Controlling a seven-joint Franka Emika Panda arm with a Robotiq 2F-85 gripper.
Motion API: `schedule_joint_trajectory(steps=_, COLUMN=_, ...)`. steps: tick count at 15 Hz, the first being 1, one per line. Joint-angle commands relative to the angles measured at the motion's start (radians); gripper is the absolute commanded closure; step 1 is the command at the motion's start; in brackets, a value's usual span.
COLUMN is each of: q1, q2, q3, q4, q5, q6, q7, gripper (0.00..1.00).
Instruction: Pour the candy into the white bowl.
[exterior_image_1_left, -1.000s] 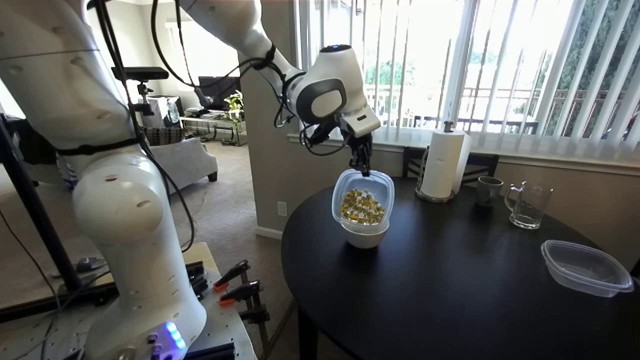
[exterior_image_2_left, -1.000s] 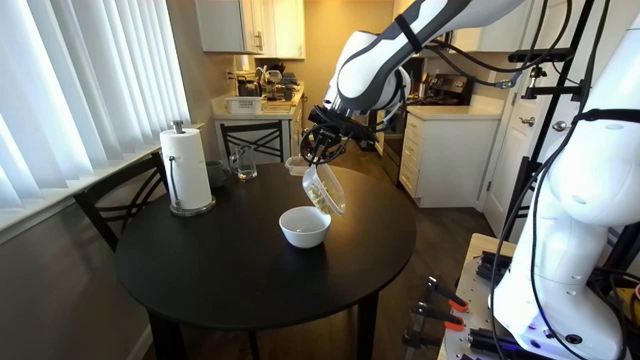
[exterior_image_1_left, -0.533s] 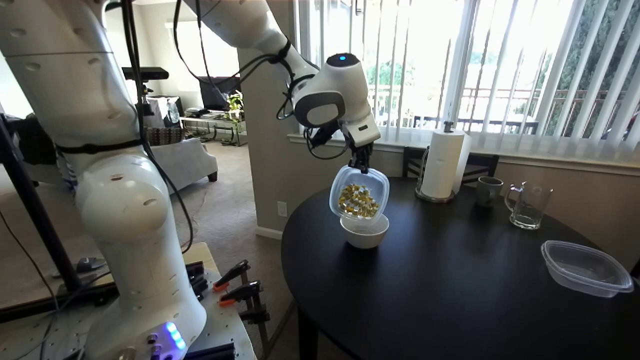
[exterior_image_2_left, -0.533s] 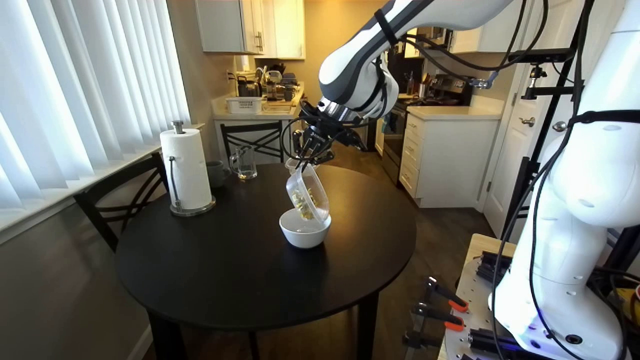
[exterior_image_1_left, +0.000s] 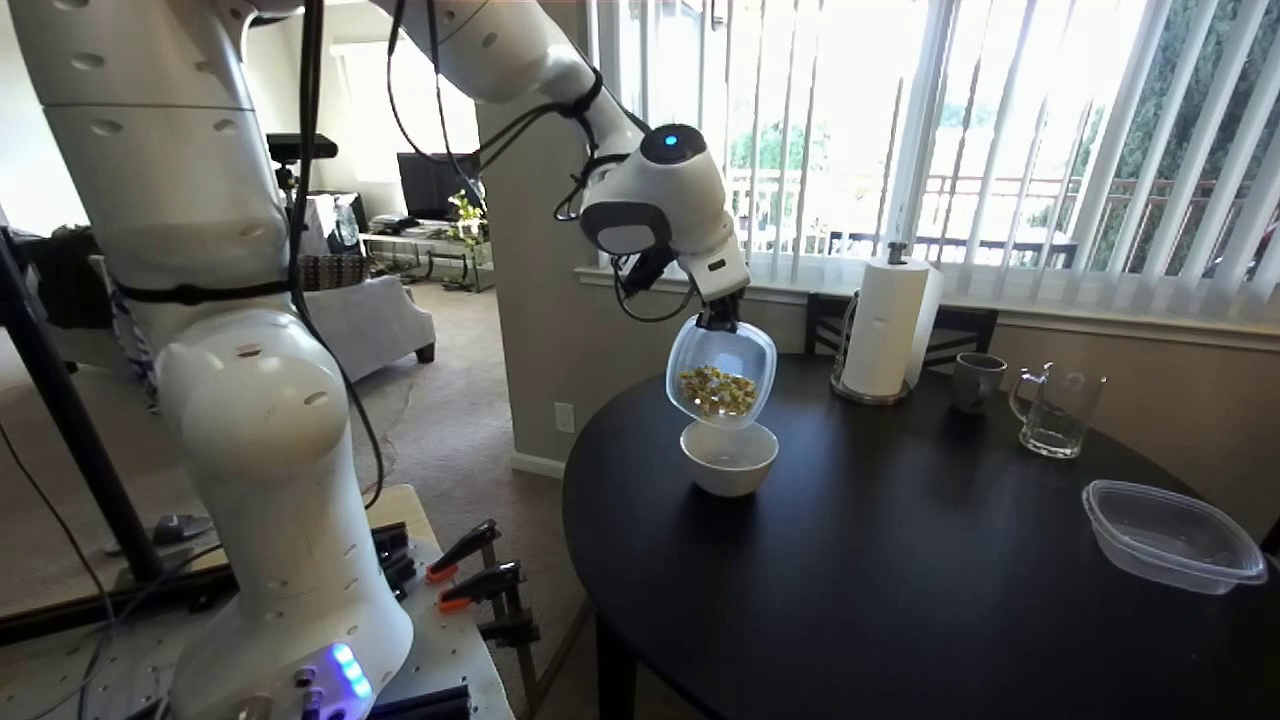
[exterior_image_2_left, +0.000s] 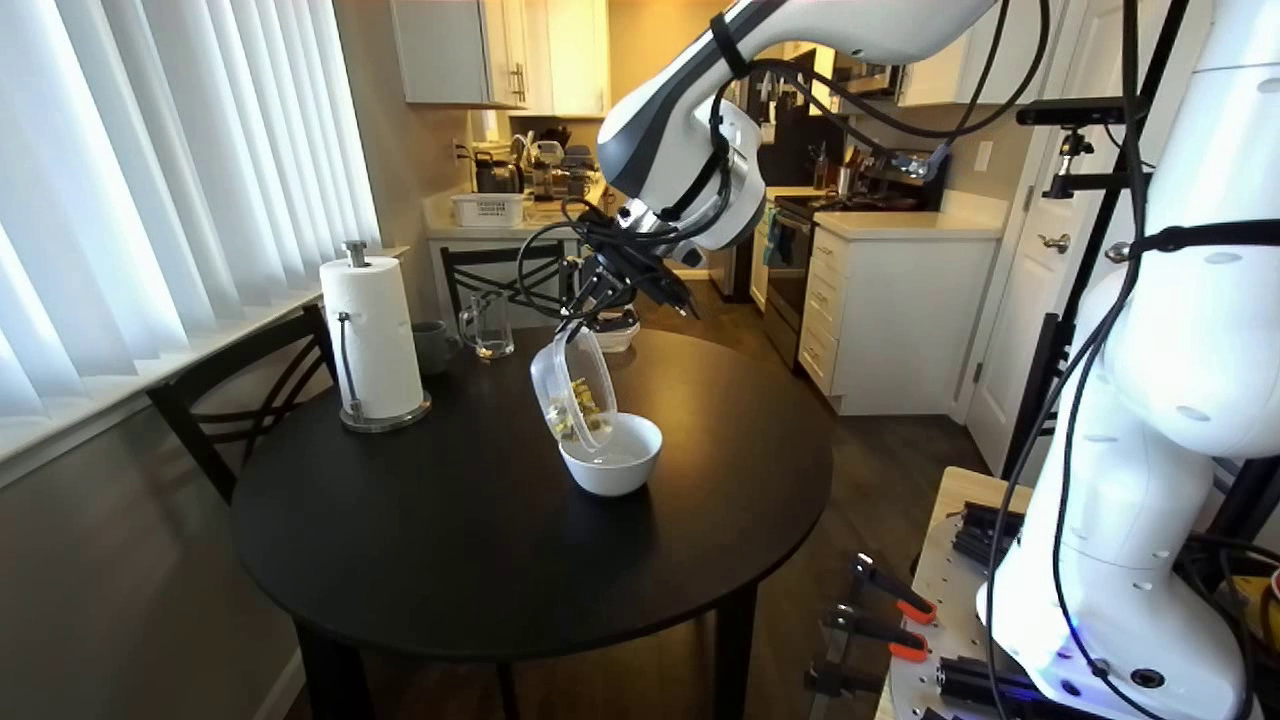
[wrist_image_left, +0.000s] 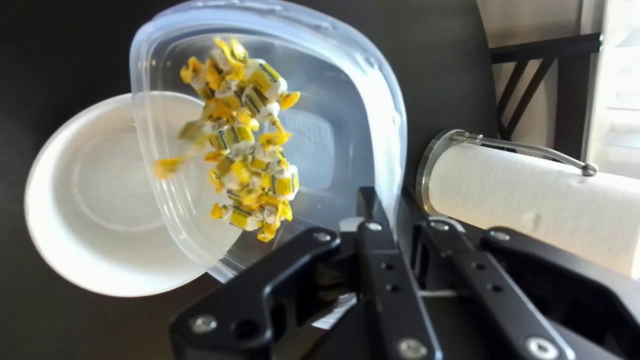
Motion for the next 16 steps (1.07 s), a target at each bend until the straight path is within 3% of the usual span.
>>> schedule_joint_trajectory(steps=1, q1=0.012, q2=0.041, q3=0.013, q4=0.055, q5=0.188, q6=0.049, q7=-0.151, gripper=0.97)
schedule_joint_trajectory(steps=5, q1=0.005, q2=0.062, q3=0.011, q4=0.105, q5=0.422, q6=0.052, q7=-0.338, gripper=0.97)
schedule_joint_trajectory(steps=11, q1=-0.021, q2=0.067, q3=-0.03, q4=0.175, q5=0.871, q6=-0.002, q7=-0.723, gripper=0.97)
schedule_joint_trajectory(steps=16, q1=-0.042, q2=0.079, q3=-0.086, q4=0.163, q5=1.081, q6=-0.095, q7=-0.929, gripper=0.97)
